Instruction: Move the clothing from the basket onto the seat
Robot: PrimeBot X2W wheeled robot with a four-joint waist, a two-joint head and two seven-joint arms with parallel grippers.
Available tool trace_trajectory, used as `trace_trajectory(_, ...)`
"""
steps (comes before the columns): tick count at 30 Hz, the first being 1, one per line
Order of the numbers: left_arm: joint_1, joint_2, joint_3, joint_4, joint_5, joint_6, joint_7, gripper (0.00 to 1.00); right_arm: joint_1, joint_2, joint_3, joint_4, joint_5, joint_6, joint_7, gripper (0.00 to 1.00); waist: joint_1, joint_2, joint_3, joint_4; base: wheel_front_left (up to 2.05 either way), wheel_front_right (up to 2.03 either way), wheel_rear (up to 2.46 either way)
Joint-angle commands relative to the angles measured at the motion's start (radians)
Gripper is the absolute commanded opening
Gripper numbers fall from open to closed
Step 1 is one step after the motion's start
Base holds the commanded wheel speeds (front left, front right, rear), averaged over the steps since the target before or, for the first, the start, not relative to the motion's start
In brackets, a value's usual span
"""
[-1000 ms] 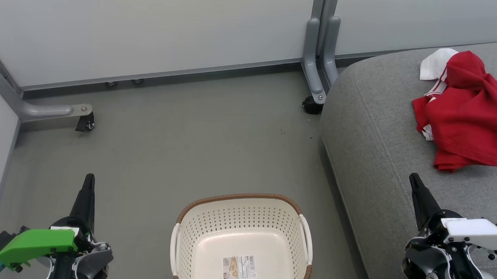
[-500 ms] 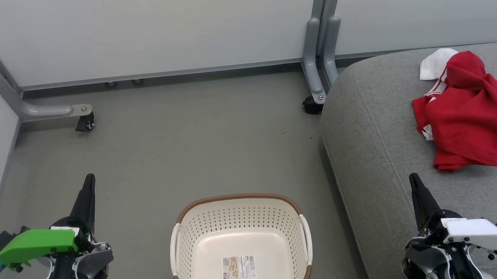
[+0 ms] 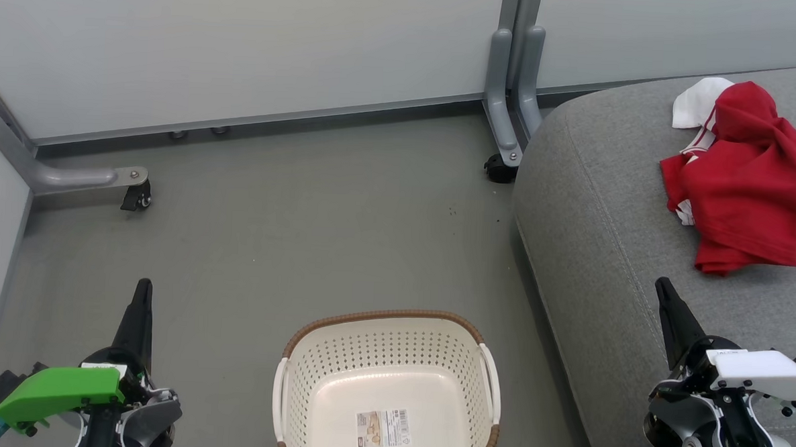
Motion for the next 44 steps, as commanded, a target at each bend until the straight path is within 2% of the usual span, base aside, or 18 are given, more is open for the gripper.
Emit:
trace_trajectory(1, -0.013, 0.003, 0.005, 0.001, 0.008, -0.005, 0.004, 0.0, -0.007, -0.001, -0.002, 0.002, -0.004, 0.0, 0.002, 0.0, 0.0, 0.0, 0.0, 0.0, 0.0, 0.0, 0.0)
trace_trajectory(44, -0.014, -0.001, 0.011, 0.002, 0.01, -0.005, 0.008, 0.0, -0.008, 0.003, -0.009, 0.003, -0.01, 0.0, 0.007, 0.0, 0.0, 0.0, 0.0, 0.0, 0.0, 0.0, 0.0)
